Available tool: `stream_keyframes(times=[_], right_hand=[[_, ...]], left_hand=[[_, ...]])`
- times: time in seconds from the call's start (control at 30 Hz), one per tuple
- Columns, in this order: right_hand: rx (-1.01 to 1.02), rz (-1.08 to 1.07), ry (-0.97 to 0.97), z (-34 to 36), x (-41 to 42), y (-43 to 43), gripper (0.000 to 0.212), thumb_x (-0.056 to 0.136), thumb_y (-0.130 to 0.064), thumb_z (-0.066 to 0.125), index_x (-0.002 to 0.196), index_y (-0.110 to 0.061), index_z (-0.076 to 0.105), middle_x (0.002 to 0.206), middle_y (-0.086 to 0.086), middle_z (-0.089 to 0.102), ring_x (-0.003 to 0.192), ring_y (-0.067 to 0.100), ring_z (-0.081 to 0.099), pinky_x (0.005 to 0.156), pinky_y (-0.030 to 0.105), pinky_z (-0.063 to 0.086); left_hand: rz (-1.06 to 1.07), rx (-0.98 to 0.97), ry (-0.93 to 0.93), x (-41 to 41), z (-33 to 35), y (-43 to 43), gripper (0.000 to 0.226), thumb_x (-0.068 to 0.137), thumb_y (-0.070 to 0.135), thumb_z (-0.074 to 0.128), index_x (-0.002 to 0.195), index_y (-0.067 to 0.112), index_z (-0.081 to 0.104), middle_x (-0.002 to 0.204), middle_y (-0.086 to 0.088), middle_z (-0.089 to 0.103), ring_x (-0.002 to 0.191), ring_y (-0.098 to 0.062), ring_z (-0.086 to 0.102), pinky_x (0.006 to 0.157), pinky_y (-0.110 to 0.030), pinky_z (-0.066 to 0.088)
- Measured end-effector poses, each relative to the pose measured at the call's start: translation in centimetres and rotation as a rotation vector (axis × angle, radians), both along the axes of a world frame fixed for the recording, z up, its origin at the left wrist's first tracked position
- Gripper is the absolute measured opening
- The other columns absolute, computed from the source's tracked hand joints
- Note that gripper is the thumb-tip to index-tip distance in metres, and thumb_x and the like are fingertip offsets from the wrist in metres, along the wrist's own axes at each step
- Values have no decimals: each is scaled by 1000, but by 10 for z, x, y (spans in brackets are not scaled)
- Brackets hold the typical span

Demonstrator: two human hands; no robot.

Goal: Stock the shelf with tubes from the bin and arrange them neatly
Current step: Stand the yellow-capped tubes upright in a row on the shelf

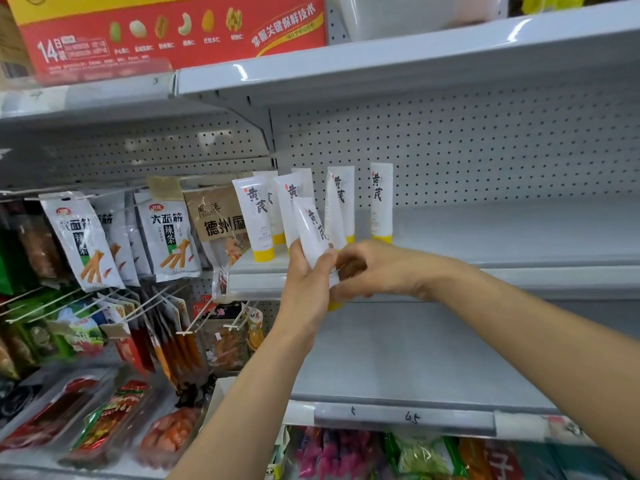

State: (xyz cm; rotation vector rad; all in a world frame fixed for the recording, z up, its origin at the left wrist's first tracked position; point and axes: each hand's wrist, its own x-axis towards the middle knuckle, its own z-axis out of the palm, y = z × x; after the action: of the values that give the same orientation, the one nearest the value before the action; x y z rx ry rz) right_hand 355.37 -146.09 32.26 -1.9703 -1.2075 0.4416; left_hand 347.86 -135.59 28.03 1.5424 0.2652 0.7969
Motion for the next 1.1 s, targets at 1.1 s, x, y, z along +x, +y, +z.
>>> stream_keyframes(times=[1.1], right_hand=[[185,-553,-127,-12,77,5,44,75,-18,77,115,-12,59,107,3,66,98,21,63,84,33,53]], left_hand=[[223,1001,372,0,-15,16,36,94,40,52,127,25,52,122,5,54,112,-17,52,91,-41,47]])
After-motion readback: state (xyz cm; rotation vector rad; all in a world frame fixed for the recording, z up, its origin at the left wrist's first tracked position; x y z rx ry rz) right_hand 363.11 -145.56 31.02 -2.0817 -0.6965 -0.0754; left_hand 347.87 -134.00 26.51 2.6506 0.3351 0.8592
